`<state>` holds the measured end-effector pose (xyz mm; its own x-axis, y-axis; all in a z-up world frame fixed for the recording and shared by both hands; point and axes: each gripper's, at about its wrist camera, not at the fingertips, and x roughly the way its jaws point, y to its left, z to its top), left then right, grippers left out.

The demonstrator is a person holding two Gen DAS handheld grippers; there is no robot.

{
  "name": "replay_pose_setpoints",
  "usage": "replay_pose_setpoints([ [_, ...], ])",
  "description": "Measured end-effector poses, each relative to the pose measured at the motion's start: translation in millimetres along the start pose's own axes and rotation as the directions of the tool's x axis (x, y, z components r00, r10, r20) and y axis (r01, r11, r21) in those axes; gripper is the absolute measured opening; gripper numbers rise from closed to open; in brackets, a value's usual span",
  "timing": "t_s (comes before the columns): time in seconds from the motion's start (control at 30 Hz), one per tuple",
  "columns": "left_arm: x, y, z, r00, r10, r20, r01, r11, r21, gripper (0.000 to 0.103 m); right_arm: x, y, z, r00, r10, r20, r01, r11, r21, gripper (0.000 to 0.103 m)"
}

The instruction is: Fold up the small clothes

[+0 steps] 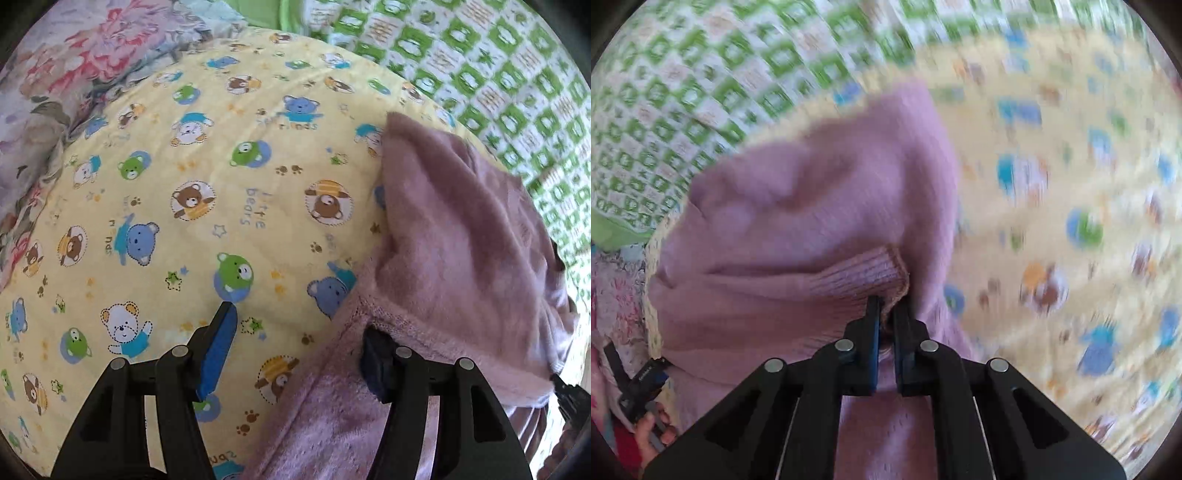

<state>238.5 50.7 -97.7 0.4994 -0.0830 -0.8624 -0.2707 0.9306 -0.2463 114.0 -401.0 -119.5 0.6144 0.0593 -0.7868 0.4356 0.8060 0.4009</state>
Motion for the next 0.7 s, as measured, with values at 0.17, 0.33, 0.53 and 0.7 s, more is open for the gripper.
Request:
replay_pose_setpoints([
  [0.17, -27, 5, -9, 0.999, -0.045, -0.022, 0.046, 0.996, 0.076, 0.065, -45, 39, -8, 0.986, -0.032, 0.164, 0.050, 0.993, -0.109, 0.053],
  [0.33, -69, 22, -27, 0.997, -0.078, -0.025, 0.080, 0.993, 0.089, 0.063, -42, 122, -8, 0.984, 0.139, 0.115, -0.093, 0.937, -0.336, 0.053],
  [0.53, -71, 9, -33, 0.924, -0.364, -0.121, 0.358, 0.931, -0.066, 0.063, 2, 245, -12, 0.941, 0.335, -0.055, -0.308, 0.775, -0.552, 0.053],
  [0.7, -42, -11, -23, 0.901, -0.409, -0.145, 0.394, 0.911, -0.123, 0.064, 54, 333, -21, 0.915, 0.341, -0.214, -0.392, 0.633, -0.668, 0.053],
])
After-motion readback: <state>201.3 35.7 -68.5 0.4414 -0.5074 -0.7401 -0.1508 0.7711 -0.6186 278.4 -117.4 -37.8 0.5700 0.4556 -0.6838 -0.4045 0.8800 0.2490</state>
